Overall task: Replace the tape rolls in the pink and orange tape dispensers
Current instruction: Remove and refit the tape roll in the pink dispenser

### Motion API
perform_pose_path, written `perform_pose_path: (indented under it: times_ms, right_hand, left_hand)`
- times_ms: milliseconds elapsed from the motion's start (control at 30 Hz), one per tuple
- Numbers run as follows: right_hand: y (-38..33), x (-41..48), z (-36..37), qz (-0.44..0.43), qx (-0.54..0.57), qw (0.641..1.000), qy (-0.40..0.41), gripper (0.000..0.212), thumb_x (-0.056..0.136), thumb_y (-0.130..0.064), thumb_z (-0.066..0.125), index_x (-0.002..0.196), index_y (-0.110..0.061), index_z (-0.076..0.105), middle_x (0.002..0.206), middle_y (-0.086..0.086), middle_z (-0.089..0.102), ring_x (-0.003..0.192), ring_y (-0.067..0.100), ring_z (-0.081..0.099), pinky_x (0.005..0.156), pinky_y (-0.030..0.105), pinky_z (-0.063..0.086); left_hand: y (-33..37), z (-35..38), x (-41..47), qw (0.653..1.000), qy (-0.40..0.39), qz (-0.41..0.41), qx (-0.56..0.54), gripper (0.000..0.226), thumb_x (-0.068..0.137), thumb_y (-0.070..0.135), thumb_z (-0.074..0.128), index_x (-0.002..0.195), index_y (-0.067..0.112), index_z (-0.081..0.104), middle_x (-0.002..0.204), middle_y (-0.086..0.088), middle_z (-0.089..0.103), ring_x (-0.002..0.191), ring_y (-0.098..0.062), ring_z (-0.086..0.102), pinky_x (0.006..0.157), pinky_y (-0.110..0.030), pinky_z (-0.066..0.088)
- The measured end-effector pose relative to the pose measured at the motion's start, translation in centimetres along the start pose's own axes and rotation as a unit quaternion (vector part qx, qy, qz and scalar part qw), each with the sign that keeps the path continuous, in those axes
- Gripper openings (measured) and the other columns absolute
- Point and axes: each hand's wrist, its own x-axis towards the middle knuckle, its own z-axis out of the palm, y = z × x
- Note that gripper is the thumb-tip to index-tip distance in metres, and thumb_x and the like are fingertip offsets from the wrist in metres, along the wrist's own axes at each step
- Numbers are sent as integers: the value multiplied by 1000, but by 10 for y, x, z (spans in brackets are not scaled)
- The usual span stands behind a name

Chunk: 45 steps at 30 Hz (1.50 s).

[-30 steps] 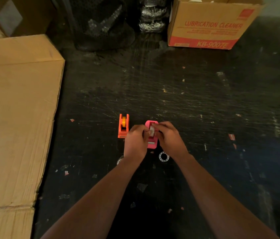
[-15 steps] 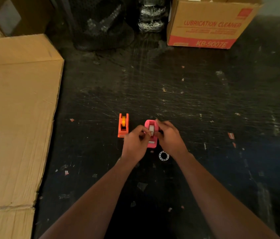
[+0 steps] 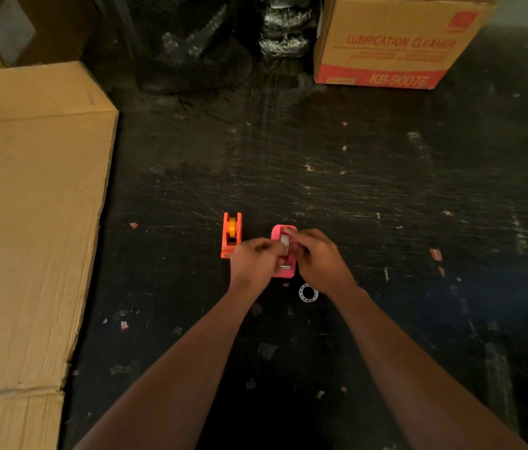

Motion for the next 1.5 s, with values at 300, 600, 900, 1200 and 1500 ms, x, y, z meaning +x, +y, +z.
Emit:
perform_pose_path:
  times_ms: [300,600,900,1200,1500]
  right_hand:
    - [1,1,1,39,17,999,-3,57,100,-7,57,155,-16,45,138,13,56,126,26,58,106,31,44]
    - [-1,6,0,57,-15,998,-21,58,102,-8,56,158,-13,39,136,15,57,124,29,58,105,32,43]
    - [-3,3,4,67,-12,998,-7,58,103,-10,54,159,-13,38,136,16,58,123,27,58,95,25,40]
    - [-3,5,3,80,-8,997,-12,57,104,-12,53,159,-18,38,135,14,57,118,22,59,93,24,41]
    - [-1,1,-5,42,-10,997,-61,62,101,-13,57,159,-27,39,142,9,50,120,17,54,99,28,44]
  left_hand:
    - [7,2,2,997,21,-64,-25,20,87,11,81,106,14,76,87,-8,79,75,-15,76,76,-34,66]
    - [10,-3,-8,986,2,-163,-41,5,88,11,78,89,15,76,79,-3,71,79,-13,67,68,-26,55]
    - [10,-9,-17,974,-12,-222,-47,10,82,14,83,87,15,74,79,-4,69,74,-14,63,69,-28,55]
    - [-4,0,-31,976,-12,-213,-38,9,85,16,81,93,13,78,75,0,72,70,-10,65,76,-29,59]
    - [-12,4,-31,980,7,-189,-57,16,88,18,80,103,12,76,78,1,73,68,-8,64,71,-27,57]
